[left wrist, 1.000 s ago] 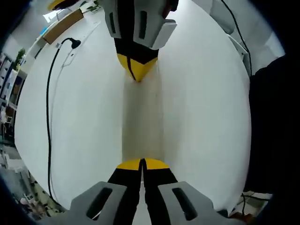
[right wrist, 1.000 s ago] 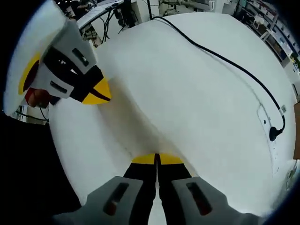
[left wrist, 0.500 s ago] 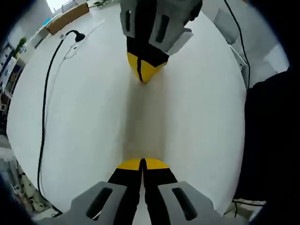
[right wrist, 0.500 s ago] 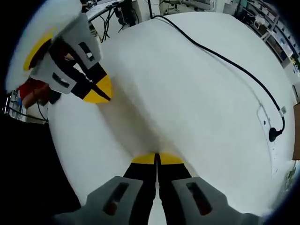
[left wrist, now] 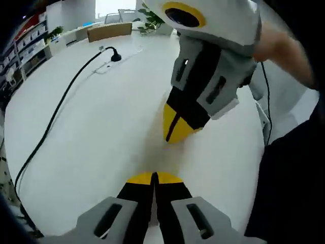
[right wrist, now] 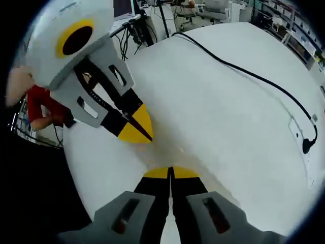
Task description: Arrange the utensils inside the cutlery case until each visible utensil rests in its matching compartment.
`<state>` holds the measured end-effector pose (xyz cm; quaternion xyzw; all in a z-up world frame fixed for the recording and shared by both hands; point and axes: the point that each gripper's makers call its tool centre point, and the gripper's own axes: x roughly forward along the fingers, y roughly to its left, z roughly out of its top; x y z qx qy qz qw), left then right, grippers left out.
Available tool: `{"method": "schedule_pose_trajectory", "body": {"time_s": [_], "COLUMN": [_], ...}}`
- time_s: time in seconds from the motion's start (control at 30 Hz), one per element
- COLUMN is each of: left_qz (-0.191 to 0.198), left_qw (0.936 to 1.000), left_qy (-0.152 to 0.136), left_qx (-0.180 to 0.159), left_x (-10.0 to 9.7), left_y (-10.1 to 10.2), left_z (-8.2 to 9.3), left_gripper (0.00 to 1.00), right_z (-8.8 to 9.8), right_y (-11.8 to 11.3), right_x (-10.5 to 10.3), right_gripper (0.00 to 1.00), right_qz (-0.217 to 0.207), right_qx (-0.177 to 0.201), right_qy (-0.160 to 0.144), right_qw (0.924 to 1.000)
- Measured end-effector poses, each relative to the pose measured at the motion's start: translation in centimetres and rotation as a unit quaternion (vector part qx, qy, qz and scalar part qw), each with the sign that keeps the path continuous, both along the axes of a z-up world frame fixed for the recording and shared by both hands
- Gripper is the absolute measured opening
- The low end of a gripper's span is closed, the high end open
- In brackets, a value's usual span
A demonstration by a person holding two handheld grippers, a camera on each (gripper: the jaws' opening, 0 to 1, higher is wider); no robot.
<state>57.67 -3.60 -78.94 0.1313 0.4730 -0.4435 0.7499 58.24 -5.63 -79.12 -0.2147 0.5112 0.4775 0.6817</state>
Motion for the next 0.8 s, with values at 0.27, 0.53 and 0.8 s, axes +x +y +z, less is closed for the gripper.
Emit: {"method": "schedule_pose_trajectory", "body": {"time_s": [0.27,0.53,0.8], "left_qz": [-0.013,-0.024,-0.018], "left_qw": [0.9999,0.9994,0.9998], "left_qy": [-0.004,0.017,0.004], "left_qx": [0.001,0.016,0.006], "left_x": [0.3,0.4,0.5], "left_y": [-0.6,-1.0,-1.2], "left_z": [0.0,-0.2,-0.2], "left_gripper": [0.0,0.0,0.0], "right_z": [-0.2,-0.5,-0.5], "right_y": [-0.1,-0.6,-0.6], "right_x": [0.4,0.3,0.2], "right_gripper": [0.0,0.0,0.0], "right_qz": [-0.048,-0.042,-0.046], "right_qx": [-0.051,-0.045,-0.004], "right_qy": [0.029,0.044,0.056], "right_qw": [0.9971,0.9971,0.9974]}}
